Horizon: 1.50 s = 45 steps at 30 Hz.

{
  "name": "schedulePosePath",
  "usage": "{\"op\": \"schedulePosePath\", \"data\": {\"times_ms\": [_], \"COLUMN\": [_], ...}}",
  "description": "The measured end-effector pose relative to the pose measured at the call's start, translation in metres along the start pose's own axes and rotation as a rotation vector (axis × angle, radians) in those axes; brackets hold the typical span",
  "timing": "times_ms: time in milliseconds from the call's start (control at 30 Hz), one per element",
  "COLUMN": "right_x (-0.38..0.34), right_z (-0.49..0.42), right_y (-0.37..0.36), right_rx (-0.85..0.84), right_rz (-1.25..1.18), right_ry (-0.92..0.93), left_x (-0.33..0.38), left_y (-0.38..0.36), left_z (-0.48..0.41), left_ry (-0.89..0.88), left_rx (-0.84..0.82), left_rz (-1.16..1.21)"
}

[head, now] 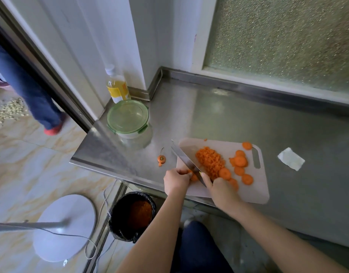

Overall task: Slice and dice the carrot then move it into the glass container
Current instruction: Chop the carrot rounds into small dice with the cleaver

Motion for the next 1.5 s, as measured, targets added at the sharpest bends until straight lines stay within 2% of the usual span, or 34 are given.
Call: {"op": "schedulePosePath", "data": {"times_ms": [333,500,633,800,1000,1400,1500], "right_x": [0.004,-0.003,0.003,0.001,0.001,-0.001,-0.008], "right_z": [-0.004,0.0,-0.008,-0.007,-0.003,0.009,0.015], "right_y": [-0.002,0.004,0.001,-0.002,0.003,0.004,0.009], "right_rx": [0.031,0.101,0.096,0.117,0.096,0.009,-0.003], "right_rz": [-0.162,-0.163,-0.245,-0.192,-0.309,-0.245,-0.173], "right_ry": [-0.021,0.086,0.052,0.081,0.049,0.016,0.054], "left_x": [-0.003,-0.005,-0.004,-0.004,-0.006,-0.008,-0.007], "left_y": [-0.002,-0.003,-0.002,-0.002,-0.001,0.0,0.0], "left_z": [-0.007,-0.006,-0.006,-0.005,-0.002,-0.001,-0.002], "left_ry": [-0.069,-0.094,-0.127,-0.139,-0.178,-0.121,-0.098], "left_rx": [-0.026,-0.026,-0.016,-0.008,0.026,0.037,0.027], "left_rz": [-0.045,-0.041,-0.066,-0.087,-0.081,-0.021,-0.017]}}
Point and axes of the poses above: each hand's wrist, its own z-axis away from the middle knuckle, its own y-axis out of the back of the hand, x = y × z, the point moved 7 cm from there along -z, towards the middle knuckle
